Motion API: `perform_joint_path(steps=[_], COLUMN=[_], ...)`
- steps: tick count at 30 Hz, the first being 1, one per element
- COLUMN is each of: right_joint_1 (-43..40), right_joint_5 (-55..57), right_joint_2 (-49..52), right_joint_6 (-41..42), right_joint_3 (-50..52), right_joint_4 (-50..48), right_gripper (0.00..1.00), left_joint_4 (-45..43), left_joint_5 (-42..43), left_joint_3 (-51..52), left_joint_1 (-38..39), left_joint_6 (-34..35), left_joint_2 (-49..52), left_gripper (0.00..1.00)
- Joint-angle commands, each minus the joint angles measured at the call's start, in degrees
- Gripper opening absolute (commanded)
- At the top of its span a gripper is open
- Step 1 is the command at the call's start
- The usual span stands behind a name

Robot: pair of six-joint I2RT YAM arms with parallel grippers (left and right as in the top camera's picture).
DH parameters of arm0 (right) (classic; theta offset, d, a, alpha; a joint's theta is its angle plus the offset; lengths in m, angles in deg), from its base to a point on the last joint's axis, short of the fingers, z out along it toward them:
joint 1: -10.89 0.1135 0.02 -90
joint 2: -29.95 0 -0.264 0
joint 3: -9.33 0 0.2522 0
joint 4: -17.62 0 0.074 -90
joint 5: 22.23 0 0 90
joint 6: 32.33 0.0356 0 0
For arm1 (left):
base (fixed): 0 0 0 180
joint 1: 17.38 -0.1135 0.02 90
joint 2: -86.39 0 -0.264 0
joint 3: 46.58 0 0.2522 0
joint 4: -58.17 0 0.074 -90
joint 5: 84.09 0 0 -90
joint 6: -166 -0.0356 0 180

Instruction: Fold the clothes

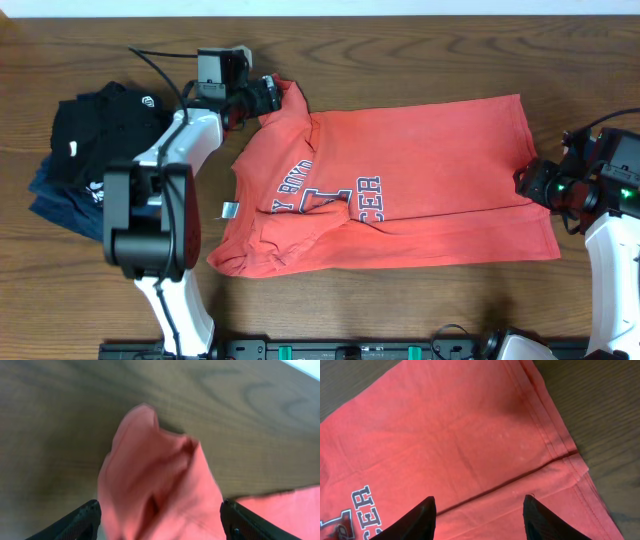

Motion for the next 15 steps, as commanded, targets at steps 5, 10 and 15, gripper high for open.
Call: perform_joint_path(steps=[5,10,15], right_joint_1=[0.90,0.92,0.92], right_joint_5=[-0.22,-0.22,-0.22], right_joint_2=[-0.57,-0.57,-0.57], right_joint_6=[-0.85,-0.85,-0.85], right_joint_3=[-0.85,-0.85,-0.85], right_joint_4=[0.39,0.33,-0.55], right_gripper=[0.55,0.54,0.53], left_joint_4=[-7.48,-10.38,-12.55], left_joint_5=[1.29,1.38,2.99], left_joint_3=[-1.90,-1.90,-1.99], left_joint_1=[0.11,0.48,0.79], left_joint_6=[5.40,5.84,5.84], left_joint_2=[5.57,7.28,7.26], left_gripper=[0.77,0.56,0.06])
